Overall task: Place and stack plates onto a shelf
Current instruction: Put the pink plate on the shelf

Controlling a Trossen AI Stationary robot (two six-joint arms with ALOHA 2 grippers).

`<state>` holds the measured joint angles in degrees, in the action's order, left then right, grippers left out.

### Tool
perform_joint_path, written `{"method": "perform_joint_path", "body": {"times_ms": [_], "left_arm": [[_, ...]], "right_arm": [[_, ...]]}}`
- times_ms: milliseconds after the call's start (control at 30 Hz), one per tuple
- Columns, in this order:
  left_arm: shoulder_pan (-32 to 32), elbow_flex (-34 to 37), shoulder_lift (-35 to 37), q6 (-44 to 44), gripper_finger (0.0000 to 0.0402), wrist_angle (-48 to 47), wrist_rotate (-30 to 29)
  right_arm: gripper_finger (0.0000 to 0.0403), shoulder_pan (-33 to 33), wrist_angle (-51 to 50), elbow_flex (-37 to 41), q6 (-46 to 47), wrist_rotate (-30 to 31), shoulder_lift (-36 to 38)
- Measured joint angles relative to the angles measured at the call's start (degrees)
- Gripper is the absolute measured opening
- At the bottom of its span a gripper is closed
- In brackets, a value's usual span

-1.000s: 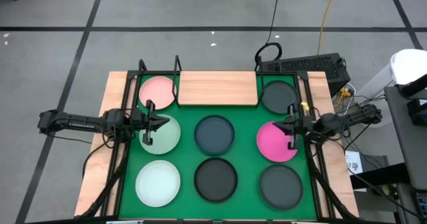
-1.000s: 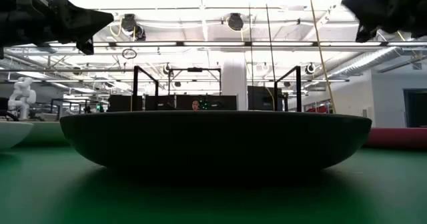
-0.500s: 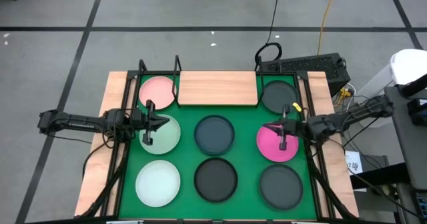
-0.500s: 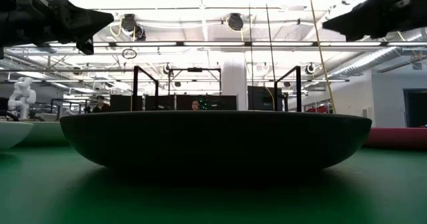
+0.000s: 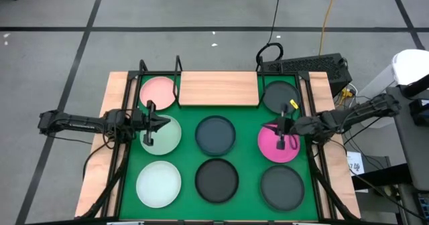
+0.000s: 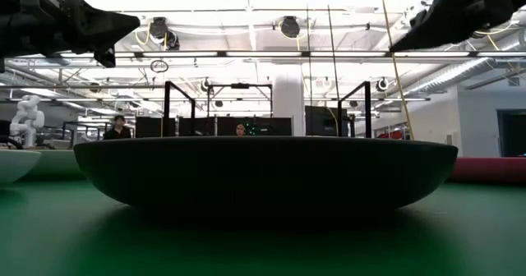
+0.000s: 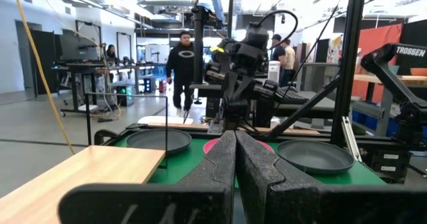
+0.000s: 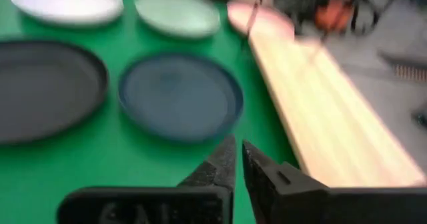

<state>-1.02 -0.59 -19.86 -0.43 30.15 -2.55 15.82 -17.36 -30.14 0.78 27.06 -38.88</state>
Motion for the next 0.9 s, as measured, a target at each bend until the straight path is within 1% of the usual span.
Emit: {"method": "perform_joint_path", "body": {"times_ms": [100, 267, 400, 467, 567, 667, 733, 800, 900], "left_arm": [[0.0, 0.0, 0.0, 0.0, 0.0012, 0.0, 0.0], [0.0, 0.0, 0.0, 0.0, 0.0012, 0.0, 0.0], [0.0, 0.0, 0.0, 0.0, 0.0012, 0.0, 0.0], [0.0, 0.0, 0.0, 0.0, 0.0012, 0.0, 0.0], [0.0, 0.0, 0.0, 0.0, 0.0012, 0.0, 0.0], [0.0, 0.0, 0.0, 0.0, 0.0012, 0.0, 0.0], [0.0, 0.0, 0.0, 0.0, 0.0012, 0.0, 0.0], [0.0, 0.0, 0.0, 0.0, 0.0012, 0.0, 0.0], [0.0, 0.0, 0.0, 0.0, 0.0012, 0.0, 0.0]], "right_arm": [[0.0046, -0.9, -6.5, -1.9, 3.5, -0.9, -1.9], [0.0096, -4.0, -11.1, -2.3, 7.7, -9.3, -4.7], [0.0123, -5.5, -12.4, -2.3, 11.0, -15.8, -8.7], [0.0128, -5.5, -11.0, -2.3, 12.0, -18.2, -11.1], [0.0129, -5.3, -9.0, -2.3, 13.9, -19.8, -14.9], [0.0125, -5.2, -7.2, -2.3, 15.8, -19.9, -18.0], [0.0123, -5.2, -6.7, -2.3, 17.0, -20.0, -19.3], [0.0122, -5.2, -6.8, -2.5, 18.2, -21.6, -20.2], [0.0121, -4.5, -8.2, -5.0, 20.1, -22.7, -21.3]]}}
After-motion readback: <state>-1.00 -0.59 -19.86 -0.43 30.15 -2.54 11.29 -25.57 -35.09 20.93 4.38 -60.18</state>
